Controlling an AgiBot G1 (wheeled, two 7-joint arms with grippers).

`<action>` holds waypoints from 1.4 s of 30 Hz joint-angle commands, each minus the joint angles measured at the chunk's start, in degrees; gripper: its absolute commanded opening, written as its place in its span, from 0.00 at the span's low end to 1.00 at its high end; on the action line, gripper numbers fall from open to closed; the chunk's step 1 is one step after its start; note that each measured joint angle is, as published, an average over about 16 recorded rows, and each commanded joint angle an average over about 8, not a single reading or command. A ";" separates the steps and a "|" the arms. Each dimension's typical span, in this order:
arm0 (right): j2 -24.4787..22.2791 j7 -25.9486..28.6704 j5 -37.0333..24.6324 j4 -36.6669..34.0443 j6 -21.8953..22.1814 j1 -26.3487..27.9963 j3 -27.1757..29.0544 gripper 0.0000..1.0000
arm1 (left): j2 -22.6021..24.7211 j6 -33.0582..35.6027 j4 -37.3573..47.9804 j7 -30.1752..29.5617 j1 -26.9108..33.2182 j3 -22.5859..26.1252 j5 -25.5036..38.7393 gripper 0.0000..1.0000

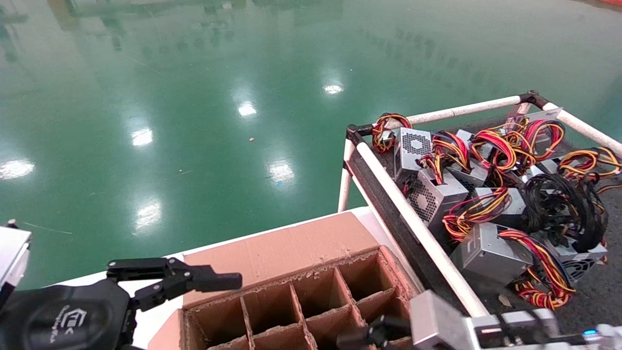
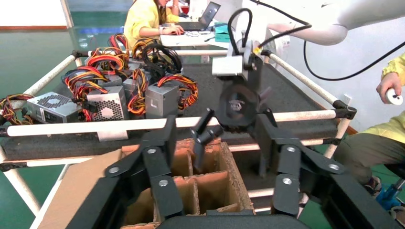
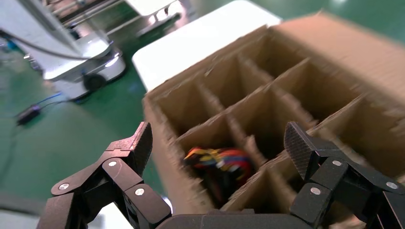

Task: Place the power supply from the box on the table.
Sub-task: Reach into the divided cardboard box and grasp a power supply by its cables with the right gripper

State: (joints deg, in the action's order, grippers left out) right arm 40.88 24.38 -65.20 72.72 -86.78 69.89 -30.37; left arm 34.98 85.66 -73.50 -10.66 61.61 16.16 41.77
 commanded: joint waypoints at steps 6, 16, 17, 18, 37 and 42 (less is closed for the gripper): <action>2.53 9.40 -6.84 -1.53 -2.64 5.38 -5.54 1.00 | -0.01 -0.01 0.00 0.02 0.01 0.03 -0.02 1.00; 7.10 19.55 -10.68 -3.88 -0.54 9.13 -9.22 1.00 | -0.03 -0.03 0.00 0.04 0.02 0.07 -0.05 1.00; 7.39 20.39 -10.73 -3.81 -0.45 9.30 -9.35 1.00 | -0.03 -0.03 0.00 0.04 0.02 0.08 -0.05 1.00; 7.65 21.27 -10.68 -3.69 -0.42 9.46 -9.45 1.00 | -0.03 -0.03 0.00 0.04 0.02 0.08 -0.06 1.00; 9.84 36.83 -9.37 -0.02 -2.59 13.36 -13.96 1.00 | -0.07 -0.07 0.00 0.08 0.03 0.16 -0.11 1.00; 10.79 39.14 -9.78 0.10 -2.49 13.92 -15.76 1.00 | -0.07 -0.08 0.00 0.09 0.04 0.18 -0.12 1.00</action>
State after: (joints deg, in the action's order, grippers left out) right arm 51.66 63.37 -75.22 72.77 -89.17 83.79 -46.08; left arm 34.90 85.58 -73.50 -10.57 61.65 16.34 41.64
